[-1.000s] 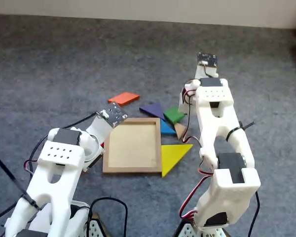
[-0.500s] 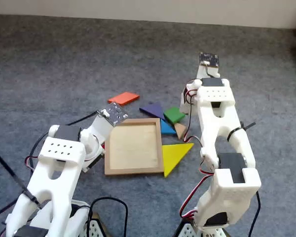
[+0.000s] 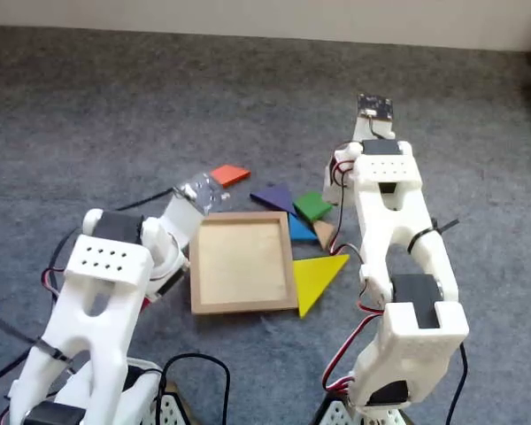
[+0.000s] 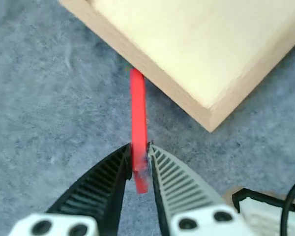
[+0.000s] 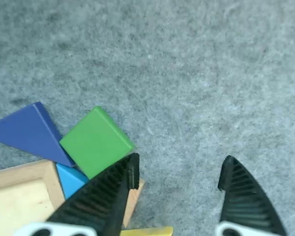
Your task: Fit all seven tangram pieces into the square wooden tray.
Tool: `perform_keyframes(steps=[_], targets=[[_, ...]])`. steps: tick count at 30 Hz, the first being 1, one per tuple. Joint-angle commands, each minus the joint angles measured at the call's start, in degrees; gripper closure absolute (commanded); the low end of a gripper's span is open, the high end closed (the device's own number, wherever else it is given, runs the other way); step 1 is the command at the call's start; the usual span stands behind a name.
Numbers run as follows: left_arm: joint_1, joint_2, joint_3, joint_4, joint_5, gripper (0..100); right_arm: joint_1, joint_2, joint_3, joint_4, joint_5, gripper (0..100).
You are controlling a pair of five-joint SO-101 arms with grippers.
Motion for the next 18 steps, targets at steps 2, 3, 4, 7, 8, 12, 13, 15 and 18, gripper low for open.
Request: perform_keyframes(steps=[2, 3, 4, 7, 8, 12, 13, 15, 18], targets=[[2.5, -0.9, -9.1, 2.2, 4.4, 99, 0.8, -0.9, -0.5, -0.7, -0.1, 73.8], [2.9, -0.9, -9.7, 2.2, 5.3, 99, 0.8, -0.9, -0.5, -0.7, -0.1, 73.8], [3.6, -0.9, -10.2, 2.2, 6.3, 99, 0.8, -0.9, -0.5, -0.7, -0.1, 73.8], [6.9, -0.9, -10.6, 2.2, 9.2, 99, 0.8, -0.9, -0.5, -0.7, -0.1, 73.8], [8.0, -0.9, -10.7, 2.2, 10.1, 99, 0.8, -0.9, -0.5, -0.7, -0.1, 73.8], [11.0, -0.9, -10.7, 1.8, 13.3, 99, 0.8, -0.9, -0.5, -0.7, -0.1, 73.8], [11.6, -0.9, -10.6, 1.7, 14.4, 99, 0.8, -0.9, -0.5, -0.7, -0.1, 73.8], [13.0, -0.8, -10.5, 0.3, 16.6, 99, 0.8, -0.9, -0.5, -0.7, -0.1, 73.8], [15.0, -0.5, -10.2, -3.3, 20.7, 99, 0.8, -0.9, -0.5, -0.7, -0.1, 73.8]])
